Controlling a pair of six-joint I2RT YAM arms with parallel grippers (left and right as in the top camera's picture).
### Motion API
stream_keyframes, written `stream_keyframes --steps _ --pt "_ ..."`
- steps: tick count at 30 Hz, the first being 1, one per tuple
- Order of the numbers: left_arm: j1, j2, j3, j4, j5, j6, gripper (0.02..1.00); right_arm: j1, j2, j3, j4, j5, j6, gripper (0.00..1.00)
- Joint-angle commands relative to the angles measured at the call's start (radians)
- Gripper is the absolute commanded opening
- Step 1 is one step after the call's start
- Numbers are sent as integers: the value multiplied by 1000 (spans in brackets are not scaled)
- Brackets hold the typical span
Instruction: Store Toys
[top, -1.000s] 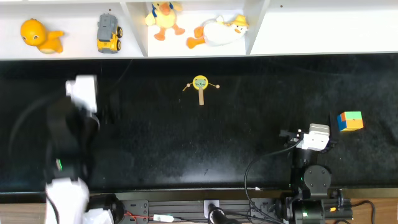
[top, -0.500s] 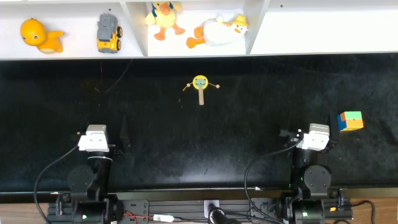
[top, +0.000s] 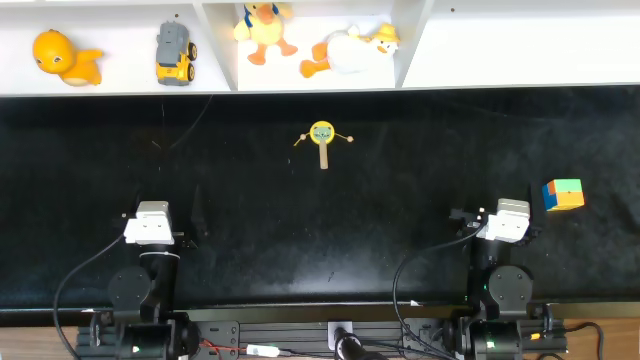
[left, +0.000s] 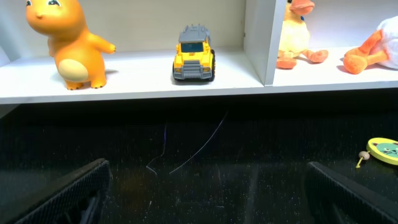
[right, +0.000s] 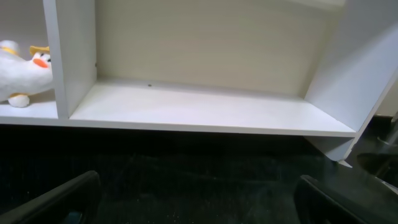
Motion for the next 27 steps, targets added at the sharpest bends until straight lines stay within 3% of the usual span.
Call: stream_keyframes --steps 1,14,17,22,27 --pt "-4 -12 -3 -3 -15 -6 998 -6 -7 -13 7 -6 3 993" --pt "-4 -12 -3 -3 -15 -6 998 -5 59 6 6 -14 10 993" --pt "-4 -12 -3 -3 -15 -6 998 10 185 69 -29 -59 82 993" --pt "-4 -12 -3 -3 -15 -6 998 62 466 309 -293 -82 272 993" --pt "-4 -12 -3 -3 -15 -6 998 217 735 552 -559 -81 408 996"
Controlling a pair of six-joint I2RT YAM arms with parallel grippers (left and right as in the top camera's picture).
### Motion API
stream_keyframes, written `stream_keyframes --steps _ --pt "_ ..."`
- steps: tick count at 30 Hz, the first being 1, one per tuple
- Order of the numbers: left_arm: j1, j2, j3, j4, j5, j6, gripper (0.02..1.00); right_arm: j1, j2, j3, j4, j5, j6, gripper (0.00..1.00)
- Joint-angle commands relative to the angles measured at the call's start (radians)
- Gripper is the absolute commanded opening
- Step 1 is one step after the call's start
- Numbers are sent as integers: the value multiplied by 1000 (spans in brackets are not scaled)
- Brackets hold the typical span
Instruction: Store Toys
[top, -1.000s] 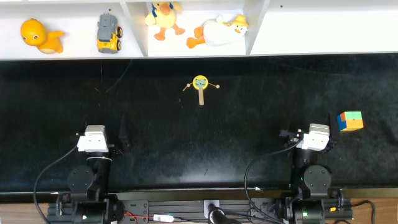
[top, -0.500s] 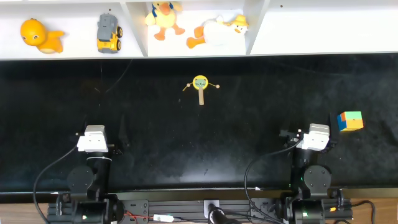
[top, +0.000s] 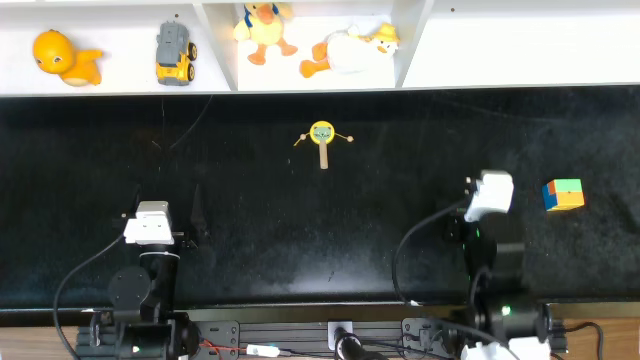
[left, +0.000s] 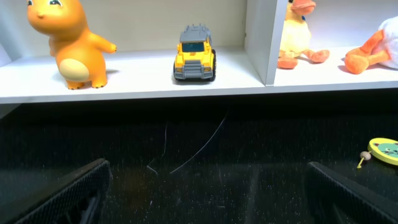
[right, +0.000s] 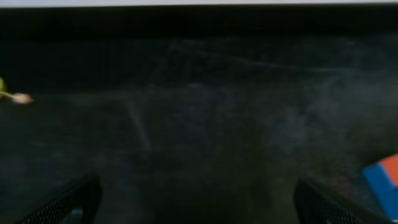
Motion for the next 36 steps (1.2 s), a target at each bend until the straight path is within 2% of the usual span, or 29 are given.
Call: stream_keyframes --steps 1,8,13,17,25,36 --pt "-4 -12 -3 -3 -12 -6 998 161 208 196 -118 -17 197 996" --pt "-4 -12 -3 -3 -12 -6 998 432 542 332 -111 42 425 996" --pt "-4 -12 -3 -3 -12 -6 998 522 761 406 -51 39 484 996" --pt "-4 -12 -3 -2 -12 -6 998 562 909 494 -35 22 483 996" --pt "-4 -12 -3 -3 -12 -6 998 579 1104 650 -26 69 483 998" --pt "-4 -12 -3 -2 -12 -6 998 579 1227 695 40 72 502 989"
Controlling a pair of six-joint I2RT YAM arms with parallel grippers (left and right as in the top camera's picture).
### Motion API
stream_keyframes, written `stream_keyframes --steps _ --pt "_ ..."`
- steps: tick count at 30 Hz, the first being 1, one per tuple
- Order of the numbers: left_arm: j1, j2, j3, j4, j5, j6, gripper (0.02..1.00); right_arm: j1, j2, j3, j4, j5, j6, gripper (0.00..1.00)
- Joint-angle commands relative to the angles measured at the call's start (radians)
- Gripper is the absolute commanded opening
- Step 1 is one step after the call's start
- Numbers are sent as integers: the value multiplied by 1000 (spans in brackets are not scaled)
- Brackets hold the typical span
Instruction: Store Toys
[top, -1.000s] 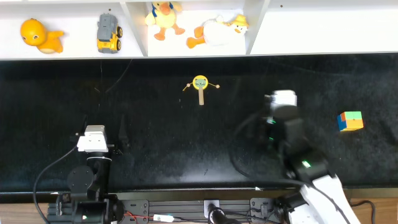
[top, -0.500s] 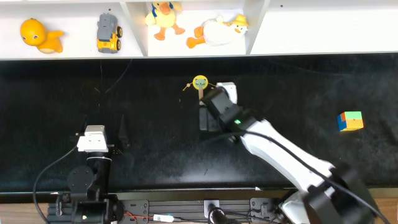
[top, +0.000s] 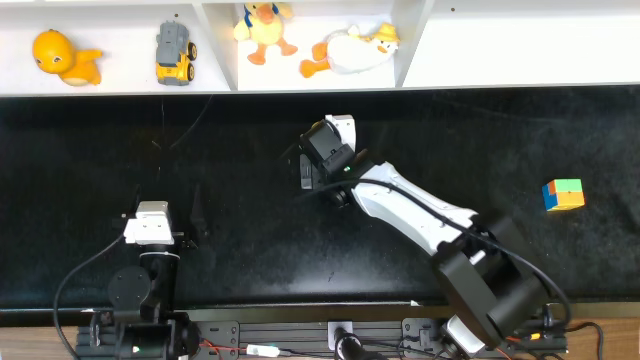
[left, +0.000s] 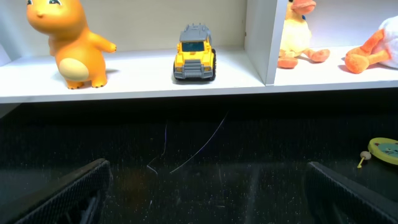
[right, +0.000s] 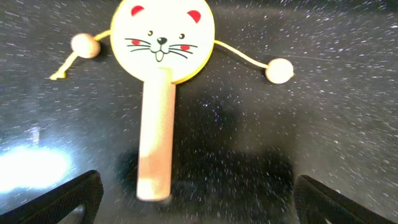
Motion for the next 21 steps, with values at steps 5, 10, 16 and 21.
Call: stream_keyframes --steps 5,10,16,21 --pt "-4 -12 -3 -3 -12 -6 998 6 51 38 49 -18 24 807" --pt "-4 -12 -3 -2 -12 -6 998 6 56 38 48 -28 30 544" --pt "-4 -12 -3 -3 -12 -6 998 6 56 38 48 -28 30 288" --pt "-4 -12 -3 -3 -12 -6 998 5 51 37 46 -28 30 77"
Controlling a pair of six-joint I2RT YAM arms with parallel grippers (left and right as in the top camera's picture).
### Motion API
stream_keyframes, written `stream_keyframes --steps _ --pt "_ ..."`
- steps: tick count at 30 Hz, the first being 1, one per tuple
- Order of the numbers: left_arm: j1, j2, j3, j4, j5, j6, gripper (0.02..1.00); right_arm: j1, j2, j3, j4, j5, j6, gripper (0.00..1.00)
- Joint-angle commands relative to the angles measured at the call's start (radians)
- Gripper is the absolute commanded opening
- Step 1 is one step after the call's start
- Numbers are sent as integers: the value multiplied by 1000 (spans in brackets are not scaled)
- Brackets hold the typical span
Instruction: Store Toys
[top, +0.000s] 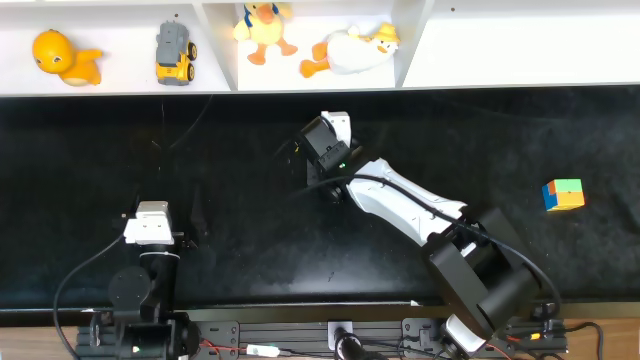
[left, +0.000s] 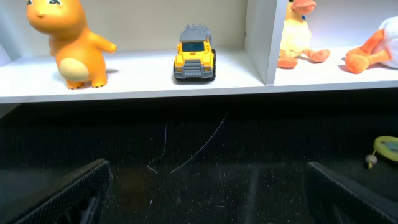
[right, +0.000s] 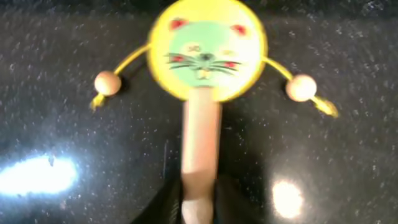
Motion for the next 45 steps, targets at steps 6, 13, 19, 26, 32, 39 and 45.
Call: stream_keyframes --steps 6,13,19,26,32,39,45 --pt "-4 -12 -3 -2 -12 -6 998 -32 -122 -40 -62 33 7 45" --pt "-4 -12 -3 -2 -12 -6 998 -189 -472 -292 -109 49 -4 42" --pt "-4 -12 -3 -2 -12 -6 998 -397 -658 -326 -195 45 -207 45" --pt "-4 -12 -3 -2 -12 -6 998 -591 -584 -201 -190 -31 -460 42" --pt "-4 -12 -3 -2 -12 -6 998 -630 -388 -21 -87 -52 -610 42" --pt "-4 -12 -3 -2 -12 -6 998 -631 -166 148 13 -96 -622 45" --pt "-4 -12 -3 -2 -12 -6 998 -631 -30 223 130 -169 -621 99"
